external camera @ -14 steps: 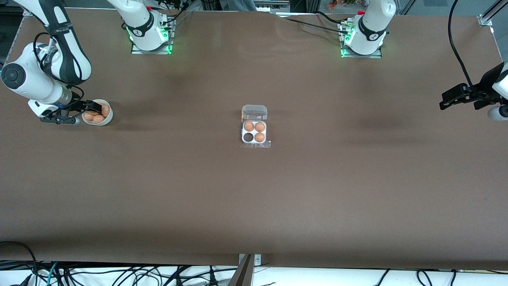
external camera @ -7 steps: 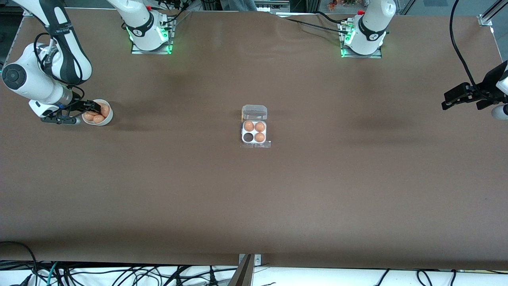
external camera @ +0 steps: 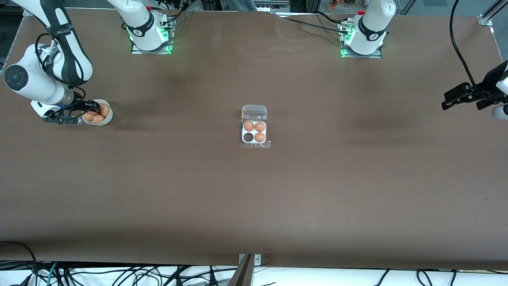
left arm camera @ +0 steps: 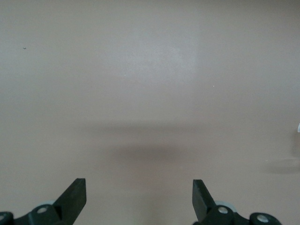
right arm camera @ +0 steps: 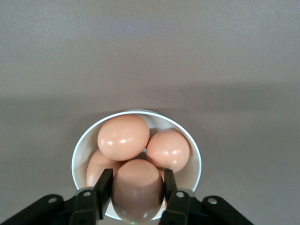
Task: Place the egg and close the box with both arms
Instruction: 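Lower the right gripper and grasp one brown egg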
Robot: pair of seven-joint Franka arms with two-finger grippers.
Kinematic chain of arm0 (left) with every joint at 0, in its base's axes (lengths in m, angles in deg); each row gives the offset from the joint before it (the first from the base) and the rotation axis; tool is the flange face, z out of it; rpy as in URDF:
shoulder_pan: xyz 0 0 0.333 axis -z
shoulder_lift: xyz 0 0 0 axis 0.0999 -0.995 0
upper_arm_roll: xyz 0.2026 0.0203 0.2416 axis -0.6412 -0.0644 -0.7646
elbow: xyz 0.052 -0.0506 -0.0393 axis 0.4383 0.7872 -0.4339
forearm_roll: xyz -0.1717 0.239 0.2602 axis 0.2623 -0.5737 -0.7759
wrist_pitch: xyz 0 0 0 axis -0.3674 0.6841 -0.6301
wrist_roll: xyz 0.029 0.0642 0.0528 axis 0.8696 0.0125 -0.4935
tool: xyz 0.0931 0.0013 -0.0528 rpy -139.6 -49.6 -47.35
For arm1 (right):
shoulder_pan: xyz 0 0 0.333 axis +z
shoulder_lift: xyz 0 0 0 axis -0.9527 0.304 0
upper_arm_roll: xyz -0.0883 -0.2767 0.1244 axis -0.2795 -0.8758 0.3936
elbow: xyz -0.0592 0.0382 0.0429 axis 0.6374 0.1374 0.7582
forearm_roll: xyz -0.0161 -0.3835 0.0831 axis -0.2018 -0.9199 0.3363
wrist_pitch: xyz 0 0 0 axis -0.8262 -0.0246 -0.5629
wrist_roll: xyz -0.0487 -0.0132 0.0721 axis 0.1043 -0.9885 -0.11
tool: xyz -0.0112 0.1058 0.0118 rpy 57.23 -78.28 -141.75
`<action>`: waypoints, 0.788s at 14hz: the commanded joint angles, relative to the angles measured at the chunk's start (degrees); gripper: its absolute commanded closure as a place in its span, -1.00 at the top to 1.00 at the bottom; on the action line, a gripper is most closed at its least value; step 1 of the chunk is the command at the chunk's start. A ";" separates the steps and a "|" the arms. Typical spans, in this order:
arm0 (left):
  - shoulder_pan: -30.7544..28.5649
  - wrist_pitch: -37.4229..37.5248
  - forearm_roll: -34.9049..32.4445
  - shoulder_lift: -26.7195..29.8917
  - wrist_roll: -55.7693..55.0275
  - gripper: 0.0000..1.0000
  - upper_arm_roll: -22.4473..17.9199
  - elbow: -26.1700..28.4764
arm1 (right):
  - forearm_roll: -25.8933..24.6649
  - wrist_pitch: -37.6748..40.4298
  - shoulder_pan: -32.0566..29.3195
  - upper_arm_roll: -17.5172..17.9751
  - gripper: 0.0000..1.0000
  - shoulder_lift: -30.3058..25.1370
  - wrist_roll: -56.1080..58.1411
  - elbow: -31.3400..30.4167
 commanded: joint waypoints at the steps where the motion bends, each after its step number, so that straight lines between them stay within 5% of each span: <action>1: -0.44 0.35 -1.32 -0.54 0.63 1.00 0.46 -1.46 | 0.38 0.30 -0.12 0.21 -0.15 -0.44 -0.17 -0.58; 11: -0.44 0.35 -1.23 -0.80 0.63 1.00 0.46 -1.46 | 0.47 8.02 0.41 1.26 -0.24 -1.06 0.00 4.68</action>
